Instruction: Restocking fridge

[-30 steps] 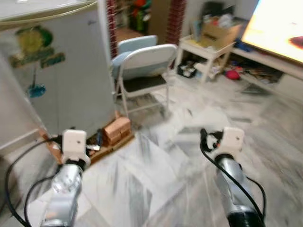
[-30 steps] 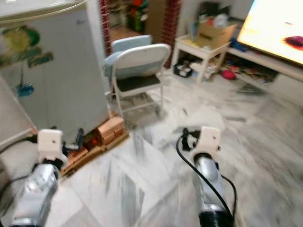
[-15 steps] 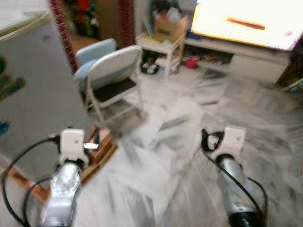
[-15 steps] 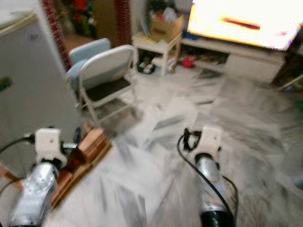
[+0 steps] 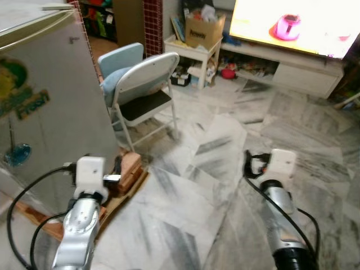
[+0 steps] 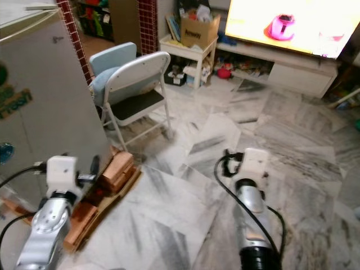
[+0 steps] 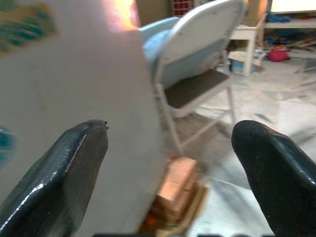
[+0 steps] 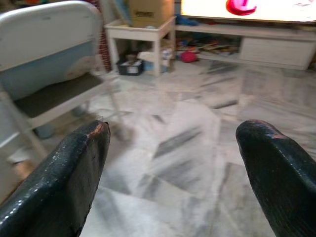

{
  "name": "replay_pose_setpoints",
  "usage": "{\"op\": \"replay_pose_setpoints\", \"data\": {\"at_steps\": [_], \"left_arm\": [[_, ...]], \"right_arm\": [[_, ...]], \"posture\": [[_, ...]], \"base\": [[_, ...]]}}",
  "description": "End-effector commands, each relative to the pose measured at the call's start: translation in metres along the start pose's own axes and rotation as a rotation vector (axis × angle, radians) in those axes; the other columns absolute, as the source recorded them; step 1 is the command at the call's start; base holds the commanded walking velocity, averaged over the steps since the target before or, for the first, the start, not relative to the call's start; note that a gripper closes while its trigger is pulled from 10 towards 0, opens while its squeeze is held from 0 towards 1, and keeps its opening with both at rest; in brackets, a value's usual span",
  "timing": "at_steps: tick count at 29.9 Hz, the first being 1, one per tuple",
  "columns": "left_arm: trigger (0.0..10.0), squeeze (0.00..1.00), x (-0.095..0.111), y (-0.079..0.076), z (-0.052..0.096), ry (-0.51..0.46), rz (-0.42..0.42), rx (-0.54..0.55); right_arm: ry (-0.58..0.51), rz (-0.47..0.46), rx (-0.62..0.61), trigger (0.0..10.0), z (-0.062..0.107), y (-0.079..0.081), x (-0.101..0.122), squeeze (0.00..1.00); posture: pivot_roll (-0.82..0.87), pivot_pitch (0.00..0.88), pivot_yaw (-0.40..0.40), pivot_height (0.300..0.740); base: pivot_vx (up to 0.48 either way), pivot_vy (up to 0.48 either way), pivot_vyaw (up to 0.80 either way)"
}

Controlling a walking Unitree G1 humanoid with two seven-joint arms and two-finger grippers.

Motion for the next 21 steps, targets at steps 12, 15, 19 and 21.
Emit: {"op": "replay_pose_setpoints", "data": {"at_steps": [12, 15, 19, 21], "left_arm": [[10.0, 0.00, 0.0061, -0.0096, -0.0016, -0.018, -0.009, -0.036], [10.0, 0.00, 0.0052, -0.0114, -0.0003, -0.015, -0.008, -0.041], [10.0, 0.00, 0.0039, -0.0125, 0.0011, -0.010, -0.008, -0.044], [10.0, 0.00, 0.0036, -0.0128, 0.0016, -0.008, -0.008, -0.047]], "right_arm": [[0.003, 0.012, -0.046, 10.0, -0.0029, -0.0132, 0.0017, 0.00], [0.007, 0.007, -0.050, 10.0, -0.0027, -0.0142, 0.0008, 0.00], [0.008, 0.008, -0.050, 10.0, -0.0028, -0.0146, 0.0005, 0.00], [0.008, 0.008, -0.050, 10.0, -0.0029, -0.0146, 0.0005, 0.00]], "posture": [[0.04, 0.000, -0.012, 0.740], [0.04, 0.000, -0.012, 0.740], [0.04, 0.000, -0.013, 0.740], [0.04, 0.000, -0.013, 0.740]], "base": [[0.000, 0.480, 0.00], [0.000, 0.480, 0.00], [0.000, 0.480, 0.00], [0.000, 0.480, 0.00]]}}
Point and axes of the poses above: a point about 5 cm out from each wrist's last joint towards the gripper, its own z axis pointing back from the gripper into the wrist, its own x axis along the axis of the wrist's last joint, y = z × x, the point moved 2 cm from there along -z, pointing out of the wrist towards the gripper, and after that the axes turned 13 degrees about -z, right-handed, at the moved point
